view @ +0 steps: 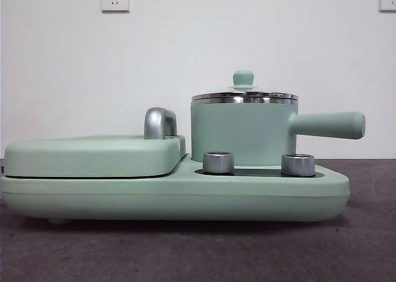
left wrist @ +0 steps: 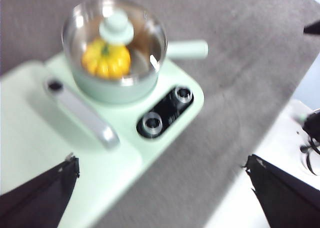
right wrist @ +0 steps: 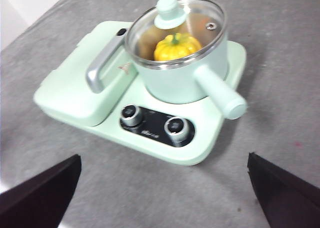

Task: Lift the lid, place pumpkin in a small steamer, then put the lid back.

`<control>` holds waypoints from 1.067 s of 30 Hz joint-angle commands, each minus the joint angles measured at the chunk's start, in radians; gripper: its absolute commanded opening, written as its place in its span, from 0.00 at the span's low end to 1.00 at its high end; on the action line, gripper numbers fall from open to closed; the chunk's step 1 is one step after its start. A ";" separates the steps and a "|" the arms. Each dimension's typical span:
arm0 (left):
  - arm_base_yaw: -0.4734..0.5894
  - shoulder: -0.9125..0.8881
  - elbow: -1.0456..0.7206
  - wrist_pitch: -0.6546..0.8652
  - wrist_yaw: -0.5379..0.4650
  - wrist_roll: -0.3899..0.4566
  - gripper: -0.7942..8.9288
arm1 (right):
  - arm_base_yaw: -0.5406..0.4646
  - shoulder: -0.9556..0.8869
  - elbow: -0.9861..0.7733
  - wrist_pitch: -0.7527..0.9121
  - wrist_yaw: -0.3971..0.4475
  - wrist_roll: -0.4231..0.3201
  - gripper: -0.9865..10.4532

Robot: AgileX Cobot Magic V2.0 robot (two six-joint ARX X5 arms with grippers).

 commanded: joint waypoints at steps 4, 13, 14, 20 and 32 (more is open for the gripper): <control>-0.004 -0.252 -0.295 0.092 -0.054 -0.233 0.72 | 0.007 0.002 0.002 0.008 -0.039 -0.032 0.56; -0.004 -0.676 -0.601 0.189 -0.193 -0.398 0.13 | 0.007 0.002 0.002 0.008 -0.112 -0.069 0.56; -0.004 -0.700 -0.606 0.184 -0.204 -0.398 0.08 | 0.007 0.002 0.002 0.008 -0.115 -0.069 0.56; -0.004 -0.779 -0.607 0.174 -0.221 -0.386 0.09 | 0.007 0.002 0.002 0.008 -0.133 -0.102 0.09; -0.004 -0.780 -0.607 0.175 -0.220 -0.388 0.09 | 0.007 0.002 0.002 0.023 -0.132 -0.102 0.11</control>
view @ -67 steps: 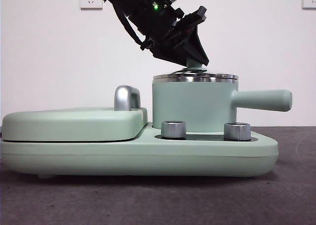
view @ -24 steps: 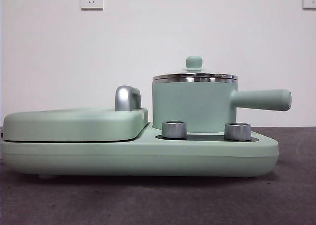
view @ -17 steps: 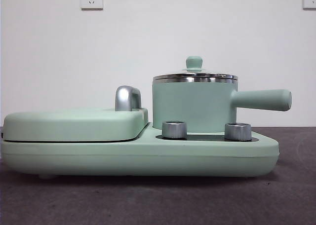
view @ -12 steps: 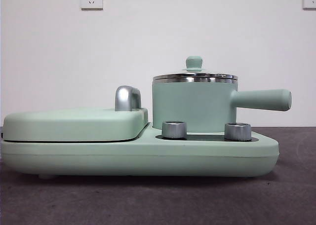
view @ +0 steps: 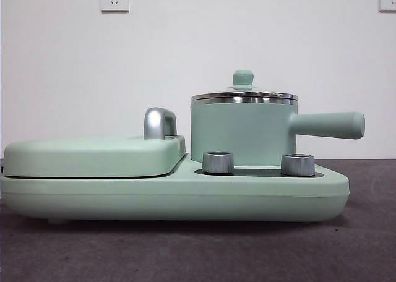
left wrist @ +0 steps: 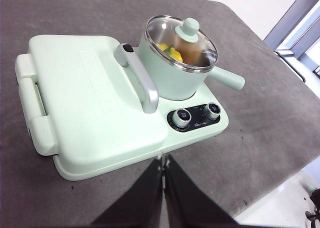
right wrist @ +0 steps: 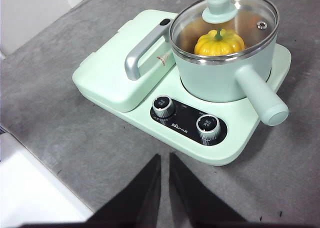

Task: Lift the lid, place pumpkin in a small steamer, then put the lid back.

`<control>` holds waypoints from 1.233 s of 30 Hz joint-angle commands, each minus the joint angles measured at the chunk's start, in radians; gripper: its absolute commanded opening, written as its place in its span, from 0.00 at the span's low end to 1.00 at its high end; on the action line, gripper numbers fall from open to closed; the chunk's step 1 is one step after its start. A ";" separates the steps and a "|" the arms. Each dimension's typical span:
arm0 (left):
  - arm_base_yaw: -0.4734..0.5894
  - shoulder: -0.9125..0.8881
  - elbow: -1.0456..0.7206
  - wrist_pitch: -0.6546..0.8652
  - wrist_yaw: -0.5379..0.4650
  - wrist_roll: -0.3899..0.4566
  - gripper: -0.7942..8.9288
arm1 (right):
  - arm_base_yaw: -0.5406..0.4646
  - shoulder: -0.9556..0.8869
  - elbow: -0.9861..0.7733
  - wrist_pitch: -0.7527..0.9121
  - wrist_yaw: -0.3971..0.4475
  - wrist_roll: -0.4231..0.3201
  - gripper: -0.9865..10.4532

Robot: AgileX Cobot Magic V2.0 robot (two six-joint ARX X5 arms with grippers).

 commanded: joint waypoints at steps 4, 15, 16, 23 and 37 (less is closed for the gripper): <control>0.005 -0.005 -0.001 0.018 -0.005 -0.001 0.09 | 0.007 0.002 0.002 0.013 0.000 -0.007 0.11; 0.441 -0.244 -0.232 0.250 -0.006 0.129 0.09 | 0.007 0.002 0.002 0.013 0.000 -0.008 0.11; 0.484 -0.270 -0.267 0.294 -0.006 0.163 0.09 | 0.007 0.002 0.002 0.013 0.000 -0.007 0.11; 0.645 -0.360 -0.561 0.523 -0.005 0.371 0.09 | 0.007 0.002 0.002 0.013 0.000 -0.008 0.11; 0.647 -0.367 -0.880 0.766 0.004 0.291 0.09 | 0.007 0.002 0.002 0.013 0.000 -0.007 0.11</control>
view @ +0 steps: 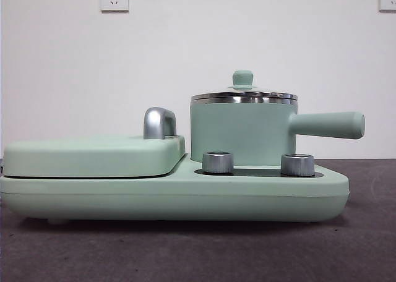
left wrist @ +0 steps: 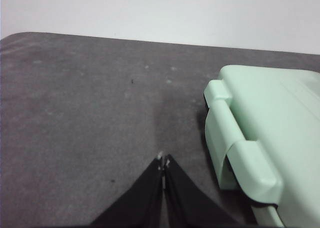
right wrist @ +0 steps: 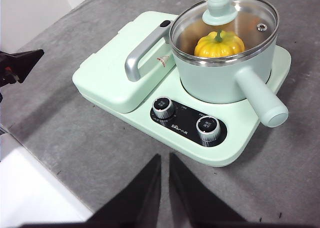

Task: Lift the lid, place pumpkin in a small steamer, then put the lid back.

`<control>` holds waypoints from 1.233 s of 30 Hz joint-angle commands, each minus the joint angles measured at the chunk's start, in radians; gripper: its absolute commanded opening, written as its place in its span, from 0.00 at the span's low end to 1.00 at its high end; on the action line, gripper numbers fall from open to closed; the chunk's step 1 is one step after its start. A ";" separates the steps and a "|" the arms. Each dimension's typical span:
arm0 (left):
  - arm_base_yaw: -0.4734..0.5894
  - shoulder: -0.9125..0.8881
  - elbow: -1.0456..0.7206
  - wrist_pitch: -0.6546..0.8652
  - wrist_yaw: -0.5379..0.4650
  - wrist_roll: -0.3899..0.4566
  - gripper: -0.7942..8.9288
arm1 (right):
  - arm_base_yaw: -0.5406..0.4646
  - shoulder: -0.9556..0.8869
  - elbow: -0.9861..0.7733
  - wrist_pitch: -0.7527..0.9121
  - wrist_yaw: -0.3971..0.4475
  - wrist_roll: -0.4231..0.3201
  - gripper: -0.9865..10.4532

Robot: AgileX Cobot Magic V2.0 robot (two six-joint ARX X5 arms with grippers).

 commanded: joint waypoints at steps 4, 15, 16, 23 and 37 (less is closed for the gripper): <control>0.000 -0.003 -0.020 -0.031 -0.003 0.029 0.09 | 0.007 0.002 0.002 0.010 0.000 -0.006 0.11; 0.000 -0.003 -0.020 -0.032 -0.037 0.058 0.09 | 0.007 0.002 0.003 0.011 0.000 -0.005 0.11; -0.001 -0.003 -0.020 -0.029 -0.032 0.048 0.09 | 0.007 0.002 0.002 0.010 0.000 -0.006 0.11; -0.001 -0.003 -0.020 -0.028 -0.033 0.049 0.09 | 0.007 0.002 0.002 0.011 0.000 -0.006 0.11; 0.000 -0.003 -0.020 -0.028 -0.033 0.048 0.09 | -0.051 -0.042 -0.018 0.023 0.006 -0.026 0.11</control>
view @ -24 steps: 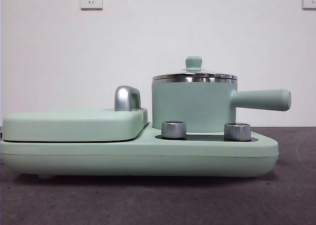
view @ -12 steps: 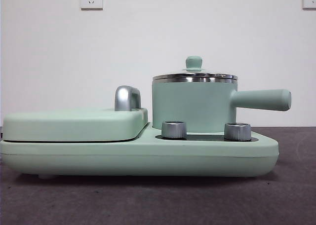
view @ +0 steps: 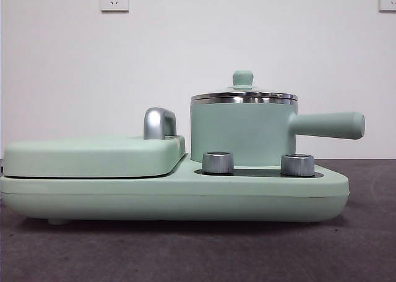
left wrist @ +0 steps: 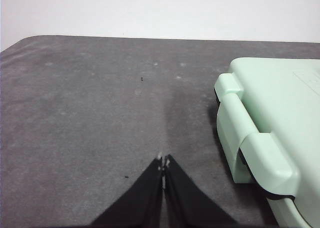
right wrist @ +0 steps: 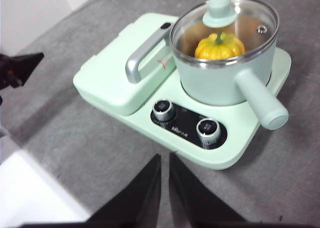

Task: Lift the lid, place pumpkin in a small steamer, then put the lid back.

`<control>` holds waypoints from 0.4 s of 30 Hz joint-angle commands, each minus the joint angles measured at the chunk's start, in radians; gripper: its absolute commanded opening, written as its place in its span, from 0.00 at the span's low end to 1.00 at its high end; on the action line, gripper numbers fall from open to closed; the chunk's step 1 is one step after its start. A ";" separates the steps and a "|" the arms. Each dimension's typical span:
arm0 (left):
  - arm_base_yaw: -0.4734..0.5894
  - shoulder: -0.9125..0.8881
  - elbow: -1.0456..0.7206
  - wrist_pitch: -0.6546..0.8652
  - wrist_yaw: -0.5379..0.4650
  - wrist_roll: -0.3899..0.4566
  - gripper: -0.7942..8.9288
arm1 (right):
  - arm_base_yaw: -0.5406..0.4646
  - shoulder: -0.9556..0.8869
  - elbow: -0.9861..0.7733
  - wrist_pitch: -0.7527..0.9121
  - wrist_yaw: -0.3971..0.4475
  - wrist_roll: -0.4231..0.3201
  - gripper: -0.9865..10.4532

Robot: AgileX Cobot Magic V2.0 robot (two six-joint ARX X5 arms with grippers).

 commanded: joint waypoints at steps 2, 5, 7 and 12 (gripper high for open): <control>0.000 -0.002 -0.019 -0.005 -0.003 -0.005 0.09 | -0.105 -0.054 -0.040 0.043 0.000 -0.035 0.11; 0.000 -0.002 -0.019 -0.005 -0.003 -0.005 0.09 | -0.227 -0.134 -0.157 0.179 0.003 -0.042 0.11; 0.000 -0.002 -0.019 -0.005 -0.003 -0.005 0.09 | -0.298 -0.200 -0.267 0.297 0.033 -0.050 0.11; 0.000 -0.002 -0.019 -0.005 -0.003 -0.005 0.09 | -0.406 -0.333 -0.536 0.552 0.088 -0.050 0.11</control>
